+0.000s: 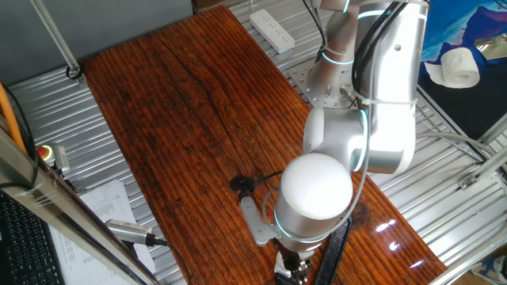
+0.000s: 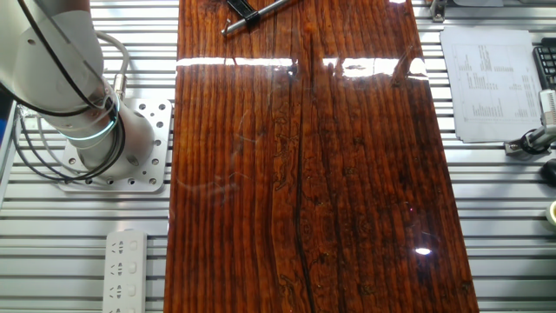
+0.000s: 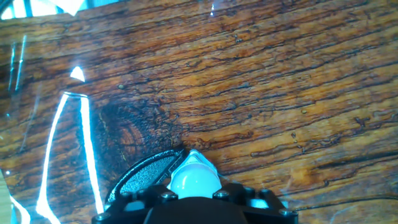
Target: Install the light bulb by rotating it
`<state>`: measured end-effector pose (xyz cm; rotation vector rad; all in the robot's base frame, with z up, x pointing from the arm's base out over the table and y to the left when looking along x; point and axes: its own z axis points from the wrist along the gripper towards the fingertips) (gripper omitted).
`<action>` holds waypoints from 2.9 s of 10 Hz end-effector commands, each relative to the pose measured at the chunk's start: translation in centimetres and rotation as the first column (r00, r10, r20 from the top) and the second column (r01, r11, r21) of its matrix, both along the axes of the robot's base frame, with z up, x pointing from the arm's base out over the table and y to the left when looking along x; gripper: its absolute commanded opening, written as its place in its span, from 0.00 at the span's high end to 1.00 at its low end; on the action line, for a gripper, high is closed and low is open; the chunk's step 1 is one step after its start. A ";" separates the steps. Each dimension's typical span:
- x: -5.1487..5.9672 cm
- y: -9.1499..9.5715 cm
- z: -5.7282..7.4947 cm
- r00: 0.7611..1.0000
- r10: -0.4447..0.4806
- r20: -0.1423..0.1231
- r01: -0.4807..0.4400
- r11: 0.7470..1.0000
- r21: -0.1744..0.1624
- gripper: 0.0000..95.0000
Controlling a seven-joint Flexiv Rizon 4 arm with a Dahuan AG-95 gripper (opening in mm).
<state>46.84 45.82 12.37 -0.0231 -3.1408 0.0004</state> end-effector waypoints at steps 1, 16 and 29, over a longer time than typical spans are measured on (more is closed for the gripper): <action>0.1 0.2 2.0 0.840 0.540 -0.060 -0.541 0.841 -0.019 0.20; 0.0 0.8 1.0 -0.526 0.848 -0.071 -0.850 -0.526 0.011 0.40; -0.2 0.5 -1.2 -0.620 0.784 -0.031 -0.784 -0.621 -0.023 0.40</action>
